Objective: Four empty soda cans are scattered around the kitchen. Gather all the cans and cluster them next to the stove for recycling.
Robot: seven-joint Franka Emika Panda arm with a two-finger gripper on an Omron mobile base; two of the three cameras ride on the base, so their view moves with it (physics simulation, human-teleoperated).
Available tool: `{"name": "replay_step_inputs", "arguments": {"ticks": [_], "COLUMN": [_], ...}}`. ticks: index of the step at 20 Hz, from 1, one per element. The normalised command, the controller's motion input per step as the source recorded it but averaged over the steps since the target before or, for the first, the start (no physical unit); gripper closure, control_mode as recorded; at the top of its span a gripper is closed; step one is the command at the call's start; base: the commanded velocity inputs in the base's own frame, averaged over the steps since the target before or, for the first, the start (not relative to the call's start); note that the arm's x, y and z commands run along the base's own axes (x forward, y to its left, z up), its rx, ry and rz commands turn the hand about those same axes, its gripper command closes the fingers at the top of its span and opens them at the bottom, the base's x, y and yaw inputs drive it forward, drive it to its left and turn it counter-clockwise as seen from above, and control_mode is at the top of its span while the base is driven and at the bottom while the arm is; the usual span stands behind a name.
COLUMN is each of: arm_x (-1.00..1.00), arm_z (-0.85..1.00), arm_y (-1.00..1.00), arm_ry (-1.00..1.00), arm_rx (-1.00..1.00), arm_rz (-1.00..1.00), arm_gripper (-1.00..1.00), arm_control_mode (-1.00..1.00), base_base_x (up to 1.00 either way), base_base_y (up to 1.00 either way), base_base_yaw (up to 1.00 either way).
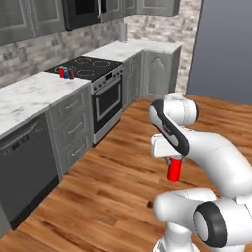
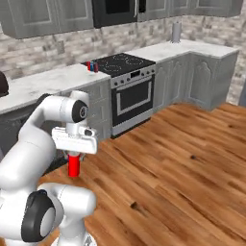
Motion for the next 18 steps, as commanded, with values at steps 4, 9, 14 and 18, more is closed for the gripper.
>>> {"name": "replay_step_inputs", "arguments": {"ticks": [4, 9, 14, 18], "arm_x": [0.0, 0.0, 0.0, 0.0], "arm_z": [0.0, 0.0, 0.0, 0.0], "arm_y": [0.0, 0.0, 0.0, 0.0], "arm_ry": [0.0, 0.0, 0.0, 0.0], "arm_rx": [0.0, 0.0, 0.0, 0.0], "arm_rz": [0.0, 0.0, 0.0, 0.0], "arm_gripper": [1.0, 1.0, 1.0, 1.0], "arm_control_mode": [1.0, 1.0, 1.0, 1.0], "base_base_x": [1.0, 1.0, 0.95, 0.55], "base_base_y": [-0.09, -0.14, -0.23, -0.3], "base_base_yaw": [0.49, 0.48, 0.51, 0.57]}}
